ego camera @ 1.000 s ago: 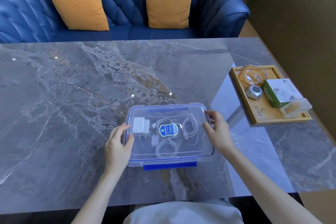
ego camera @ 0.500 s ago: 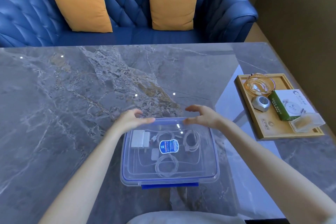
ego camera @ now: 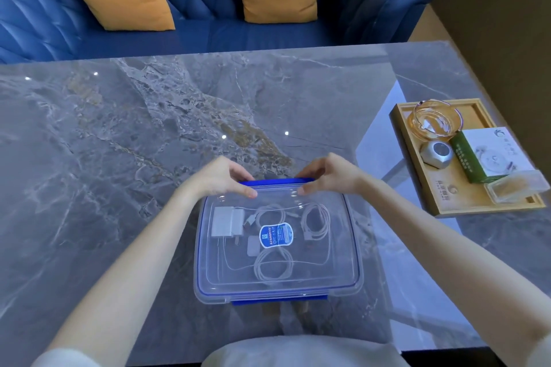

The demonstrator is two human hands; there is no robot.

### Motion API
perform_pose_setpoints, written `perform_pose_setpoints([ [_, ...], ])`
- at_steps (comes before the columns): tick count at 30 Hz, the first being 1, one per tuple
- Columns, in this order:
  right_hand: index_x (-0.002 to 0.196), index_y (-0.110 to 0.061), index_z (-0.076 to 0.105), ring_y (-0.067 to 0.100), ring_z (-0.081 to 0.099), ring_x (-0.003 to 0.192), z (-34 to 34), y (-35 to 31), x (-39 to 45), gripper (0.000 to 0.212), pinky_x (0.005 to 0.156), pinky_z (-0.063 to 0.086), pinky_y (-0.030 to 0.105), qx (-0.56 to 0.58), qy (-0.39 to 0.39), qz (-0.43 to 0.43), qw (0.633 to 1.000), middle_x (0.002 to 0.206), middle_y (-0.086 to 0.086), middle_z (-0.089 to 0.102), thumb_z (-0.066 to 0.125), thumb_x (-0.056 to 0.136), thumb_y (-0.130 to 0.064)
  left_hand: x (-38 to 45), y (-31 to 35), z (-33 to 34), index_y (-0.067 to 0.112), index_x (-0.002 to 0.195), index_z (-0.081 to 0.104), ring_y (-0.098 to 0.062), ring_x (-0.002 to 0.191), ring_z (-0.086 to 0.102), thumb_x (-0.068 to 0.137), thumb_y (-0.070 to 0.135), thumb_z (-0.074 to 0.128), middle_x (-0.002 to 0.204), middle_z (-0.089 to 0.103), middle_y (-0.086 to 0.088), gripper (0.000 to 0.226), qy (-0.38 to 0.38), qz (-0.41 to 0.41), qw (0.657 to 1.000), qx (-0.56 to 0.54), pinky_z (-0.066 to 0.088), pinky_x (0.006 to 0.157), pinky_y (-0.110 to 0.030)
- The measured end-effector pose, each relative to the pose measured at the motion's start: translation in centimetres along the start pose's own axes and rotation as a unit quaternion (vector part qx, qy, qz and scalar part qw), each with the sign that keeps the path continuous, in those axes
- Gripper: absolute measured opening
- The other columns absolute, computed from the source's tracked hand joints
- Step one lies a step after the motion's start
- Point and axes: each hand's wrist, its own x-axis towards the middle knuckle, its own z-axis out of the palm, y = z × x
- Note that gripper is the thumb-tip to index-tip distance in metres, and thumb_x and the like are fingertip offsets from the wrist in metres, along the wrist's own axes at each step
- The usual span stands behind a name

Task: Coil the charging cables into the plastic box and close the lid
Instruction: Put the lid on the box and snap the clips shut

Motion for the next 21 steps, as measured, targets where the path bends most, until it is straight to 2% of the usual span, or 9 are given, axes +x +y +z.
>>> perform_pose_setpoints([
  [2,0.102,-0.021,0.072,0.014,0.06,0.08,-0.1,-0.2,-0.2,0.033,0.07,0.042,0.012,-0.027,0.008,-0.024,0.999,0.094,0.003,0.07,0.077,0.071,-0.031,0.0,0.5,0.0,0.013,0.099,0.073,-0.008,0.08,0.063,0.062,0.023,0.083,0.086,0.07,0.003,0.039,0.016,0.014,0.999,0.025,0.044,0.074,-0.016],
  [5,0.103,-0.017,0.072,0.016,0.055,0.08,0.0,-0.1,-0.6,0.032,0.075,0.042,0.023,-0.08,0.037,-0.058,0.994,0.095,0.008,0.067,0.075,0.074,-0.029,-0.2,0.8,0.5,0.012,0.104,0.071,-0.006,0.088,0.061,0.065,0.024,0.082,0.095,0.07,0.003,0.042,0.053,0.027,0.997,0.048,0.042,0.071,-0.01],
  [9,0.1,-0.014,0.073,0.015,0.051,0.077,0.1,-0.2,-1.1,0.025,0.063,0.034,0.006,-0.088,0.07,-0.084,0.99,0.096,0.011,0.066,0.073,0.077,-0.023,-0.5,1.0,1.3,0.013,0.104,0.071,-0.004,0.089,0.058,0.069,0.026,0.078,0.11,0.071,-0.005,0.038,0.104,0.054,0.991,0.067,0.039,0.079,-0.016],
  [11,0.101,-0.013,0.073,0.017,0.051,0.077,0.2,-0.3,-1.3,0.025,0.064,0.035,0.005,-0.093,0.077,-0.084,0.989,0.097,0.011,0.065,0.072,0.077,-0.023,-0.9,1.0,1.6,0.013,0.107,0.07,-0.004,0.089,0.057,0.072,0.027,0.076,0.113,0.07,-0.007,0.038,0.121,0.07,0.987,0.079,0.037,0.08,-0.014],
  [12,0.102,-0.014,0.072,0.02,0.054,0.08,0.2,-0.4,-1.3,0.026,0.067,0.037,0.008,-0.098,0.081,-0.081,0.989,0.099,0.011,0.065,0.071,0.078,-0.024,-1.0,0.9,1.8,0.013,0.109,0.069,-0.006,0.092,0.058,0.074,0.027,0.074,0.115,0.069,-0.008,0.038,0.128,0.075,0.986,0.077,0.038,0.082,-0.015],
  [15,0.107,-0.018,0.069,0.029,0.057,0.098,1.1,-0.4,-2.0,0.027,0.084,0.045,0.035,-0.141,0.105,-0.056,0.983,0.105,0.011,0.063,0.065,0.083,-0.029,-1.5,0.0,3.1,0.013,0.115,0.064,-0.016,0.108,0.061,0.08,0.028,0.069,0.121,0.066,-0.01,0.039,0.162,0.079,0.981,0.079,0.044,0.098,-0.028],
  [17,0.115,-0.015,0.063,0.033,0.052,0.106,2.4,-0.5,-2.7,0.031,0.087,0.044,0.039,-0.201,0.145,-0.047,0.968,0.113,0.012,0.061,0.058,0.087,-0.028,-2.1,-0.3,4.6,0.011,0.118,0.062,-0.023,0.118,0.057,0.085,0.024,0.062,0.125,0.062,-0.012,0.036,0.219,0.111,0.957,0.157,0.041,0.105,-0.036],
  [18,0.118,-0.013,0.061,0.036,0.053,0.107,3.2,-0.6,-3.2,0.033,0.087,0.044,0.04,-0.237,0.18,-0.06,0.953,0.115,0.013,0.061,0.058,0.087,-0.024,-2.5,-0.6,5.5,0.008,0.118,0.062,-0.026,0.119,0.057,0.085,0.018,0.061,0.125,0.062,-0.014,0.034,0.255,0.146,0.931,0.218,0.042,0.104,-0.039],
  [21,0.114,-0.007,0.062,0.037,0.064,0.099,5.8,-0.3,-4.8,0.054,0.077,0.053,0.04,-0.356,0.245,-0.118,0.894,0.113,0.017,0.066,0.072,0.061,-0.006,-4.4,-1.3,8.0,0.007,0.109,0.067,-0.031,0.106,0.065,0.061,-0.002,0.075,0.116,0.067,-0.018,0.05,0.303,0.219,0.855,0.36,0.051,0.088,-0.046],
])
